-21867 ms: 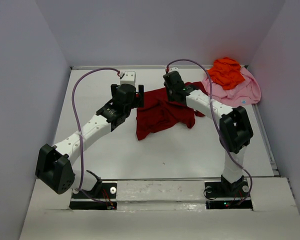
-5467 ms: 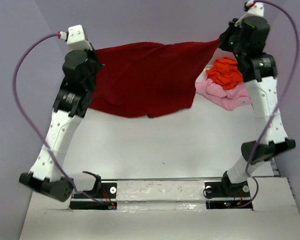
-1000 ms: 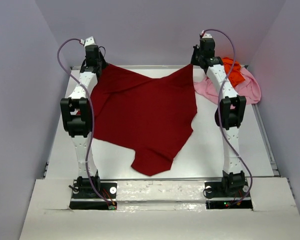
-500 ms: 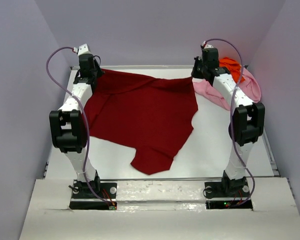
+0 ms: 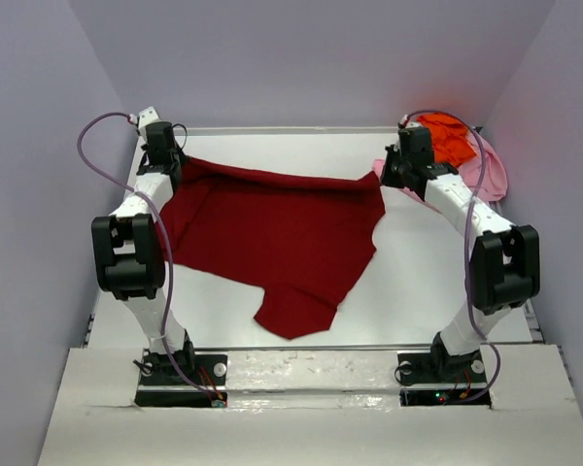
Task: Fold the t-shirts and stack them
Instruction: Fold the flattened T-shirt at the center of the board.
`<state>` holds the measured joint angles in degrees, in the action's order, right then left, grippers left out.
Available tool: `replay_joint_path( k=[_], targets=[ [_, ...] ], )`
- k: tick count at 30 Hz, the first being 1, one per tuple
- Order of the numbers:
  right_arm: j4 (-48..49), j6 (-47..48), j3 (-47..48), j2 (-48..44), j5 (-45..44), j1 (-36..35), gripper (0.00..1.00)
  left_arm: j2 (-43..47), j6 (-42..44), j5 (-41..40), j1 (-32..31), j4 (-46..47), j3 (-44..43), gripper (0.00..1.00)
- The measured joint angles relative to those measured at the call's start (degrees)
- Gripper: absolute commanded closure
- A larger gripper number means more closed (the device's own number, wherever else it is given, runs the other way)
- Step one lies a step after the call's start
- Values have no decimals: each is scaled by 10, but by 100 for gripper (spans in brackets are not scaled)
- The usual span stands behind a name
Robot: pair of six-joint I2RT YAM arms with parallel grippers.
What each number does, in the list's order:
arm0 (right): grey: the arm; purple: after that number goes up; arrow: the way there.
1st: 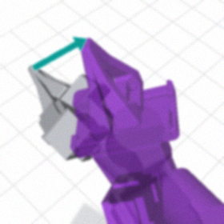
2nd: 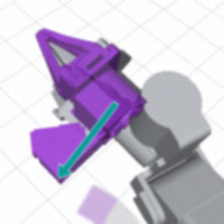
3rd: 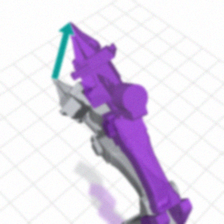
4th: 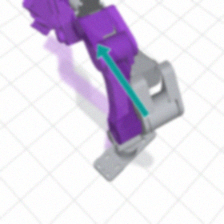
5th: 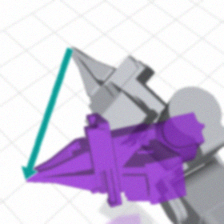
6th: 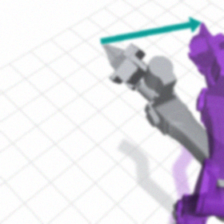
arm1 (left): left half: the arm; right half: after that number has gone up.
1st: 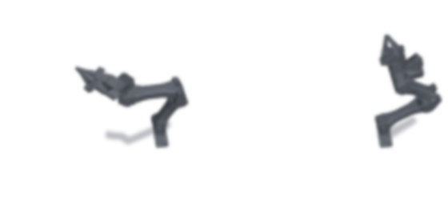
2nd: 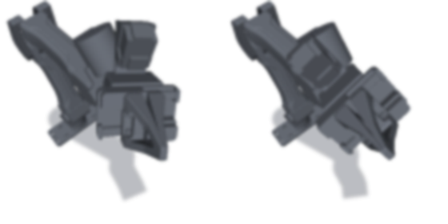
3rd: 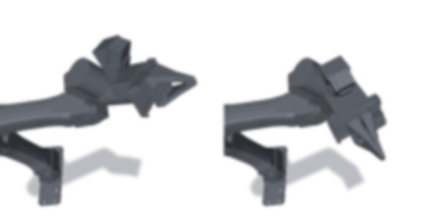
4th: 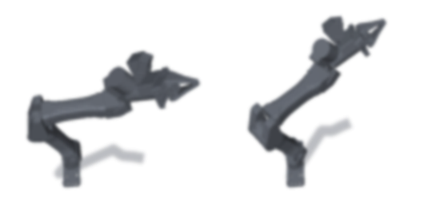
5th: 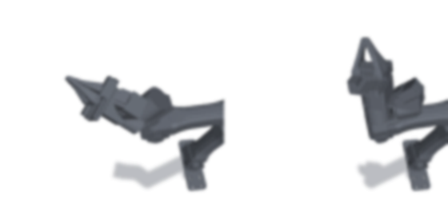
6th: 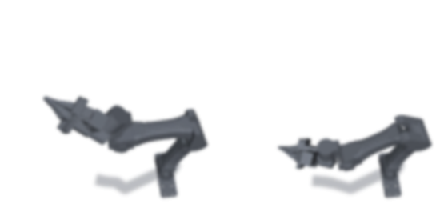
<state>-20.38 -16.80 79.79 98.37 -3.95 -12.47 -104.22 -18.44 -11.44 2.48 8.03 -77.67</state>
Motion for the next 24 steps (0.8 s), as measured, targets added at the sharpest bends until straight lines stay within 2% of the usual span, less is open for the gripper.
replay_joint_path(
  k=[6,12,13,14,15,17,19,21,24],
  targets=[
    [4,-15,-83,-66,-7,-3,100,0,-9,-29,12,-4,2,100],
    [13,-30,-141,-84,-12,-13,100,-29,-14,-41,14,-10,-4,100],
    [12,-32,-152,-84,-13,-16,97,-37,-15,-41,14,-11,-6,83],
    [12,-34,-160,-84,-14,-18,87,-43,-16,-41,14,-16,-8,66],
    [11,-39,-169,-84,-16,-22,66,-50,-17,-43,14,-21,-10,53],
    [11,-40,-180,-84,-17,-29,52,-63,-22,-47,14,-28,-11,33],
    [10,-45,-185,-84,-23,-35,34,-67,-26,-50,15,-35,-12,18],
    [10,-46,-185,-84,-27,-38,26,-68,-31,-54,16,-46,-18,17],
    [11,-45,-185,-84,-29,-41,25,-67,-37,-57,18,-49,-34,16]
  ],
)
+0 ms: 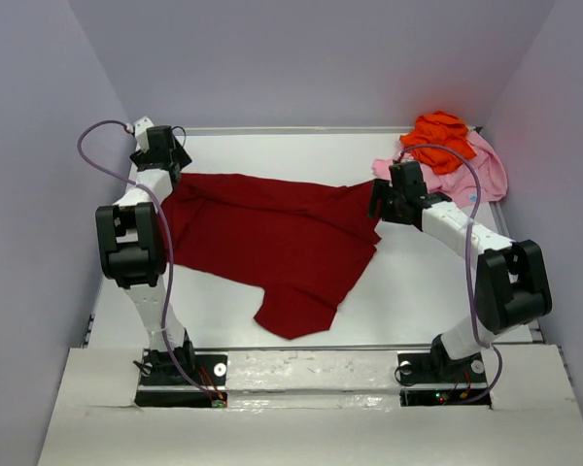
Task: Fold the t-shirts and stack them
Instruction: Fold the flattened T-shirt at the center of the board.
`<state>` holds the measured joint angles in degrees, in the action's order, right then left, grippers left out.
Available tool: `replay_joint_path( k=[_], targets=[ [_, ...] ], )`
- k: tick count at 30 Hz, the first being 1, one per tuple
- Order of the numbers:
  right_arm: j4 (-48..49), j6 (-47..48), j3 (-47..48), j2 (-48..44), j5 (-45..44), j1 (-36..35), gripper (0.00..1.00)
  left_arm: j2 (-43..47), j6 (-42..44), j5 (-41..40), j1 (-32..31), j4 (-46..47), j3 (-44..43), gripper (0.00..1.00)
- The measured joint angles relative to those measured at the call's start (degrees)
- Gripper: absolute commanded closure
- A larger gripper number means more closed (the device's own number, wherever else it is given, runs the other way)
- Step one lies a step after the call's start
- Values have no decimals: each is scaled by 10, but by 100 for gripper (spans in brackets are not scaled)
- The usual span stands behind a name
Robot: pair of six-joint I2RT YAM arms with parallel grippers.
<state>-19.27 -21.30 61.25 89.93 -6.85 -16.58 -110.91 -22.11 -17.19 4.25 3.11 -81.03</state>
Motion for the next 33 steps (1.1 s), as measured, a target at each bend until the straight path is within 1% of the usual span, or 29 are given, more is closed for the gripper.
replay_joint_path(
  k=[4,6,10,12,16,19,21,23,30,33],
  targets=[
    [0,0,5,2,0,0,27,25,-20,22,0,-5,-4,16],
    [-2,1,22,13,3,0,28,44,-30,50,0,-10,-4,16],
    [5,3,84,73,13,-3,30,106,-46,98,-15,-13,-2,16],
    [5,4,115,112,23,-6,31,149,-49,113,-38,-13,5,16],
    [5,5,164,183,40,-8,32,250,-51,139,-106,-10,40,16],
    [4,6,186,215,46,-8,32,326,-48,150,-148,0,100,16],
    [3,5,206,239,52,-8,32,362,-44,151,-162,-1,127,16],
    [3,6,224,257,54,-8,32,370,-36,149,-165,-6,132,16],
    [-32,10,339,349,49,-8,32,375,-24,141,-172,-14,137,15],
    [-45,13,373,370,43,-8,32,382,-23,140,-173,-23,138,15]
  ],
)
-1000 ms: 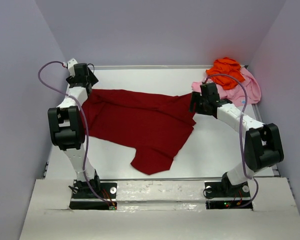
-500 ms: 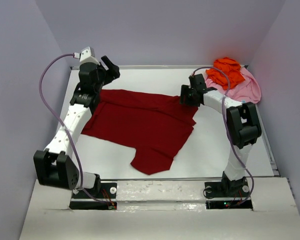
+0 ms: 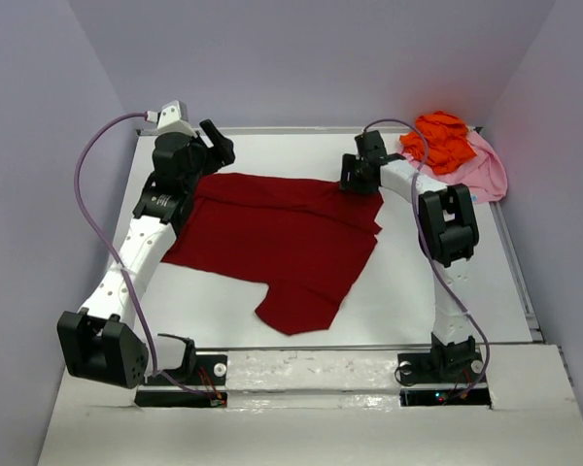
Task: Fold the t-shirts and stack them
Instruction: Fold the flattened T-shirt at the center of the board.
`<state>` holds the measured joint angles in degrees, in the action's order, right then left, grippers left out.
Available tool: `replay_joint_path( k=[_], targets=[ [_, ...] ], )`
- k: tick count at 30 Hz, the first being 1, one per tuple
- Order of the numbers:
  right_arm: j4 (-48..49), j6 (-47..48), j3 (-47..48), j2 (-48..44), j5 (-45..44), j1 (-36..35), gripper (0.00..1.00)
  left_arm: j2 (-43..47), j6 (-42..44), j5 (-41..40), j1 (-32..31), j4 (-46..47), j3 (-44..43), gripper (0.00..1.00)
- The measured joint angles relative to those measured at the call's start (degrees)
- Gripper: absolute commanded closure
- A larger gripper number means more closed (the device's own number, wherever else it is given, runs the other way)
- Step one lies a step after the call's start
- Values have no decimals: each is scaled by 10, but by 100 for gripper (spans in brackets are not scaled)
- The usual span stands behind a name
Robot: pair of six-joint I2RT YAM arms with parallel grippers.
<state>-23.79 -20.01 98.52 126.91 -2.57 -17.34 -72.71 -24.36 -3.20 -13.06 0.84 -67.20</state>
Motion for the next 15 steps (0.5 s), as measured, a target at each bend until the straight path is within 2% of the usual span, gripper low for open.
replay_joint_path(
  k=[10,15],
  targets=[
    [-54,12,125,70,-19,16,31,30,11,-25,0,-8,0,15],
    [-75,18,203,110,-26,62,30,30,14,-33,0,-14,0,14]
  ],
)
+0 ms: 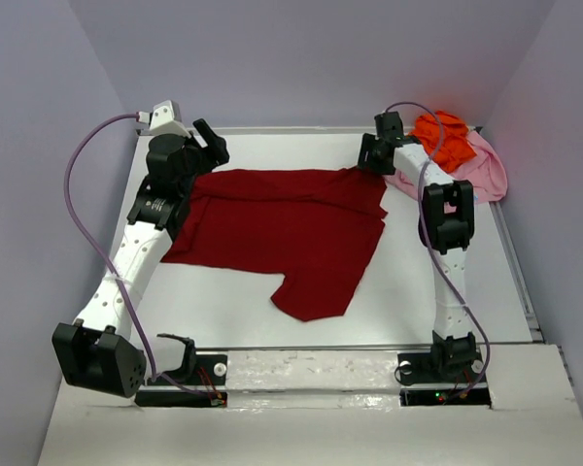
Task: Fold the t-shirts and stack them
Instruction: Fold the flattened T-shirt at the center of the board.
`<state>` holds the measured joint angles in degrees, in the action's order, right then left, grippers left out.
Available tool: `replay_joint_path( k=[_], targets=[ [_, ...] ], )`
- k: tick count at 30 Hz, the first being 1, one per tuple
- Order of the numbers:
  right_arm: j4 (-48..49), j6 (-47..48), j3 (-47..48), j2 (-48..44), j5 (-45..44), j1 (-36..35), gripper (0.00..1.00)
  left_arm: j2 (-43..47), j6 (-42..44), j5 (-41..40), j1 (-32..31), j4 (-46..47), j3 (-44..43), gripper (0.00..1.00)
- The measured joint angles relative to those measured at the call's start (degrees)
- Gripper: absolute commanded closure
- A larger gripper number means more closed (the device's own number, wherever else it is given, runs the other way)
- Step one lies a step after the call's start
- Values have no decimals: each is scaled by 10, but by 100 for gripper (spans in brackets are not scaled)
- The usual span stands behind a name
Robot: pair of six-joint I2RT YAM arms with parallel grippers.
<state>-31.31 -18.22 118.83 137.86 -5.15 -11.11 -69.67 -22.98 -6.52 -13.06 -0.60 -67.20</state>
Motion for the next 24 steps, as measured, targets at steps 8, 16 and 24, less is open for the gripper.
replay_joint_path(
  k=[8,16,24],
  targets=[
    [-38,20,150,57,-9,60,32,0,1,-11,0,-4,0,14],
    [-42,37,59,-6,16,39,33,-35,5,-52,0,-7,0,14],
    [1,34,-102,-165,88,-46,34,-58,4,-58,1,-21,1,14]
  ],
)
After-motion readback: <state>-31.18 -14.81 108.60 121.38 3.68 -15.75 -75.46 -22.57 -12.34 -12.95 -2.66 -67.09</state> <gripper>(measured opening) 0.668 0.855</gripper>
